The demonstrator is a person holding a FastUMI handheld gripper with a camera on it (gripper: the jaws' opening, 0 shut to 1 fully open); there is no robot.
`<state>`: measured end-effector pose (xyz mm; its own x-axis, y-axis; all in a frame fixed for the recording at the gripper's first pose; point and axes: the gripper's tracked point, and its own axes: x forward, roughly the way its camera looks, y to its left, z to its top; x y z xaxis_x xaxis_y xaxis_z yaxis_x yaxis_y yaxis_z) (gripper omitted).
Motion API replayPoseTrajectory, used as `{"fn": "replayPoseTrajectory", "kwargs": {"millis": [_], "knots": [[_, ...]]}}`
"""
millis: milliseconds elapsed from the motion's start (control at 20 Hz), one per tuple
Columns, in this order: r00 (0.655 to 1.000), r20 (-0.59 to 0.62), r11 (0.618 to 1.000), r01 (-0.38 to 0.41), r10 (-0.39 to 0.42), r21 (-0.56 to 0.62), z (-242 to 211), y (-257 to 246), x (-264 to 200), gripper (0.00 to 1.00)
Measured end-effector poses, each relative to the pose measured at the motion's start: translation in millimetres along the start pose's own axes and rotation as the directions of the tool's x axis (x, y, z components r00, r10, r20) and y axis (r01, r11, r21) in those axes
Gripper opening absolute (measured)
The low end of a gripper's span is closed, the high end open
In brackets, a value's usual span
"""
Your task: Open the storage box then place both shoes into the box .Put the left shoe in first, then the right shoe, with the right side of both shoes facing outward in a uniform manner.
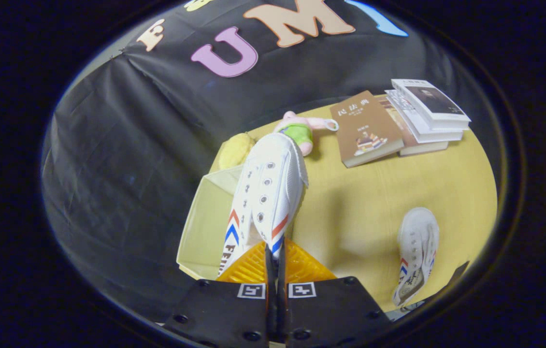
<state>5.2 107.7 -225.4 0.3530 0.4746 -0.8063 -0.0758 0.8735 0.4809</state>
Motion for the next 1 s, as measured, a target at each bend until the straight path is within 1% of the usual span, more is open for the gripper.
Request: {"fn": "replayPoseTrajectory", "kwargs": {"millis": [100,150,200,400,450,500,700,800,850,950,1000], "knots": [[1.000,-0.004,1.000,-0.018,0.018,-0.014,2.3,17.5,6.7,0.04],[1.000,-0.006,0.999,-0.022,0.022,-0.023,5.0,23.2,25.9,0.03],[1.000,-0.011,0.999,-0.028,0.028,-0.038,4.1,33.5,29.7,0.03],[0.998,-0.038,0.996,-0.054,0.051,-0.072,-5.4,70.6,52.5,0.04],[0.998,-0.045,0.995,-0.058,0.054,-0.082,-11.7,78.0,46.3,0.03],[0.997,-0.051,0.994,-0.057,0.053,-0.092,-13.7,82.6,55.9,0.04],[0.996,-0.088,0.992,-0.034,0.024,-0.118,-28.5,94.1,87.9,0.04],[0.995,-0.104,0.990,-0.005,-0.010,-0.143,-38.6,96.6,101.8,0.04],[0.993,-0.114,0.988,0.010,-0.028,-0.155,-45.1,96.8,122.6,0.04],[0.989,-0.138,0.986,0.031,-0.054,-0.161,-58.1,95.3,138.7,0.04],[0.987,-0.151,0.987,0.037,-0.061,-0.157,-63.9,94.6,130.5,0.04]]}}
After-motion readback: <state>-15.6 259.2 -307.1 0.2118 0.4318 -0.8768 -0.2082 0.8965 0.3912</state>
